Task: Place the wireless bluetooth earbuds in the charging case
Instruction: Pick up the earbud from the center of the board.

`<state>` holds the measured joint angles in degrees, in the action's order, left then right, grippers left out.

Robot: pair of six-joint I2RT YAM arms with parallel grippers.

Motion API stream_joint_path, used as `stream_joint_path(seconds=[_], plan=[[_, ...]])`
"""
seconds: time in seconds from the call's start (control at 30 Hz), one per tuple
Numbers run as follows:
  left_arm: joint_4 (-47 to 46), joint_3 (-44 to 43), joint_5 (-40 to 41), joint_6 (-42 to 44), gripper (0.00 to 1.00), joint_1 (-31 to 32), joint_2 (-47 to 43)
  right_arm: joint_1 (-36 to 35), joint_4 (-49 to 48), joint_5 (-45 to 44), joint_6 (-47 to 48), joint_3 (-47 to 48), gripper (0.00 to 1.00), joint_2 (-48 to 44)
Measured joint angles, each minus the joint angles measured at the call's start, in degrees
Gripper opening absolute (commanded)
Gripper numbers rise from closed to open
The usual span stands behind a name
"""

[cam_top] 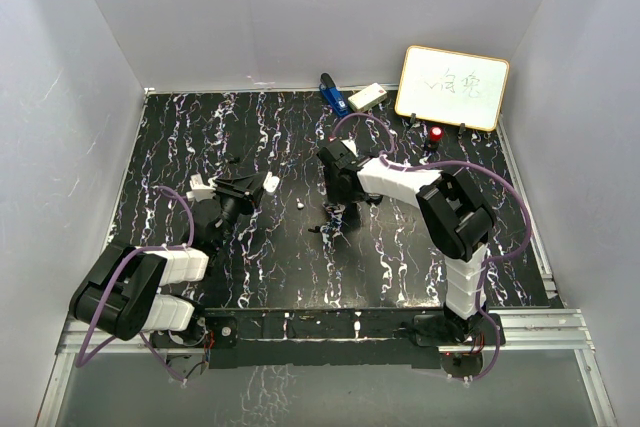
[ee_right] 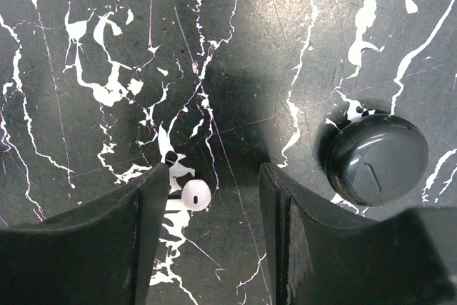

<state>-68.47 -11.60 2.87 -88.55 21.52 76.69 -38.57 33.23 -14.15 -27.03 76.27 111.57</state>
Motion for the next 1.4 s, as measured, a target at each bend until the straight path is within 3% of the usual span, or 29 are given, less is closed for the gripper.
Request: stream_joint_path(seconds=[1.4], plan=[[2.1,0.0,-0.4,0.4,0.0,0.0,-0.3,-1.9,-0.3,-2.1,1.3,-7.1,0.54,-5.4]])
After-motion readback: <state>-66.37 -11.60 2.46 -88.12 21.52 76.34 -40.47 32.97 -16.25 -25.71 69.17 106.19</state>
